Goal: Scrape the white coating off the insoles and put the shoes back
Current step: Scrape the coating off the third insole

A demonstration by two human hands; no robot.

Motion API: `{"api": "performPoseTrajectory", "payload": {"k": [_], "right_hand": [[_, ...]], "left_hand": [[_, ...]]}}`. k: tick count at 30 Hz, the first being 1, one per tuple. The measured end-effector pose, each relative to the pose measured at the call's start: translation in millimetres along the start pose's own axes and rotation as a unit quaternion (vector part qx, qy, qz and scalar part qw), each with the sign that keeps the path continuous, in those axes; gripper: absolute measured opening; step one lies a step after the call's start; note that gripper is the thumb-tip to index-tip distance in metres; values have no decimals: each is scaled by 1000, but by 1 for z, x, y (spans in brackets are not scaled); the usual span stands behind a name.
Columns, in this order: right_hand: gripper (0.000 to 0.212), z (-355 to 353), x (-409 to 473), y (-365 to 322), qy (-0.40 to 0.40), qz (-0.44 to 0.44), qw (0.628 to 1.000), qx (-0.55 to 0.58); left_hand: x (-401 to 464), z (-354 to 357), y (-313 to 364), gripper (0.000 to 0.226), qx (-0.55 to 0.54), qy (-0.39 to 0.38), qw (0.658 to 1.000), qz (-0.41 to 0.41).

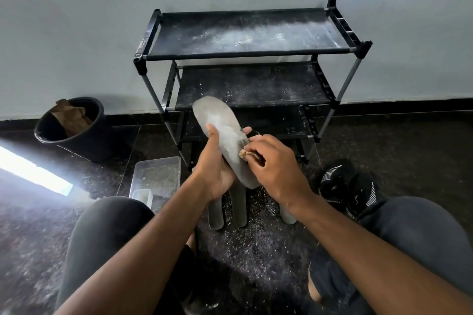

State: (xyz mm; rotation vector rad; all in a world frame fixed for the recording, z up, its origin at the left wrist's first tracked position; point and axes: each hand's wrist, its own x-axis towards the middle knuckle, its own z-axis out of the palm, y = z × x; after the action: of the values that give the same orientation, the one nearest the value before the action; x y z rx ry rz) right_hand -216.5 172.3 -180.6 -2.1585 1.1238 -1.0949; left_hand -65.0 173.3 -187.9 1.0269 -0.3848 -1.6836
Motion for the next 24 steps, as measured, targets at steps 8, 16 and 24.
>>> {"api": "performPoseTrajectory", "payload": {"k": [8,16,24], "right_hand": [[6,8,-10,-3,-88,-80,991,-62],[6,0,0,9,-4,-63,991,-117],[29,-7,4,15,-10,-41,990,-134]], "left_hand": [[6,5,5,117,82,35,996,26],[4,6,4,110,108,13,994,-7],[3,8,2,97,100,-2,995,29]]}}
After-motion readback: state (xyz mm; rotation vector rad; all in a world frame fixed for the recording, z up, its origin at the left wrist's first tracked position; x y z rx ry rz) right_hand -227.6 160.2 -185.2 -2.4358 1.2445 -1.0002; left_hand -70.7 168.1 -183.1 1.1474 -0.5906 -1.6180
